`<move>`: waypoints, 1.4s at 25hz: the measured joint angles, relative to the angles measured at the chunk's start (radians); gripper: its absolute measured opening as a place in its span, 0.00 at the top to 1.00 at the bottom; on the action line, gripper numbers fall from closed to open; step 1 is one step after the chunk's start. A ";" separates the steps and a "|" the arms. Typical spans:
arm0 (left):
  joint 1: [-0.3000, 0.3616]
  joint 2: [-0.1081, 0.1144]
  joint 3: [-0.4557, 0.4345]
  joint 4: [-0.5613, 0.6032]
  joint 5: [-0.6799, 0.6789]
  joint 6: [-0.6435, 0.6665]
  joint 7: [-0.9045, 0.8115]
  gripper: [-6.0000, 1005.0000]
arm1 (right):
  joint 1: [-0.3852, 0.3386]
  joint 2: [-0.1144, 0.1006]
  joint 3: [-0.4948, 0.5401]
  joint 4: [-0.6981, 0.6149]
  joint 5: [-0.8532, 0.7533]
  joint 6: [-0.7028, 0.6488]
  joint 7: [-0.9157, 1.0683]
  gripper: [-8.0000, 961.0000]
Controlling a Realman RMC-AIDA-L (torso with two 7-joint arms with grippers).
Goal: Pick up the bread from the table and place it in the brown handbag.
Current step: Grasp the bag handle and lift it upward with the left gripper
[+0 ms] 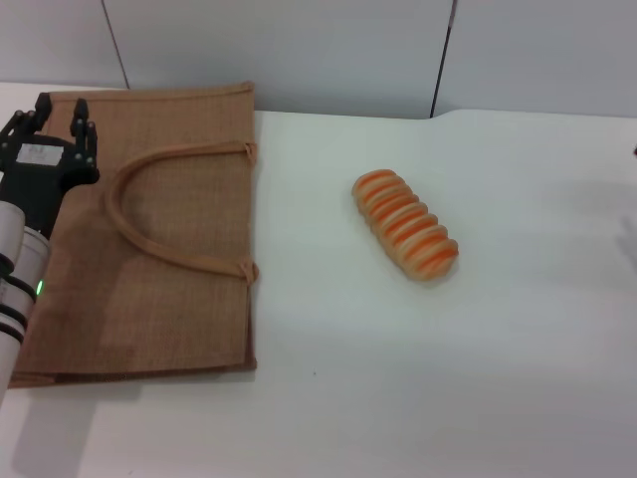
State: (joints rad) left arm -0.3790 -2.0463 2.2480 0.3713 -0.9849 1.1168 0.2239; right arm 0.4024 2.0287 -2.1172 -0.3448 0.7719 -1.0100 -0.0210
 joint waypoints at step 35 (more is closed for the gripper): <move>-0.005 0.009 0.006 0.004 0.012 -0.001 -0.189 0.63 | 0.020 -0.002 0.002 0.019 0.003 0.055 0.001 0.10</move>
State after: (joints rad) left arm -0.3844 -2.0378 2.2545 0.3751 -0.9727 1.1161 0.0346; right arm 0.4220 2.0263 -2.1153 -0.3259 0.7746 -0.9549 -0.0199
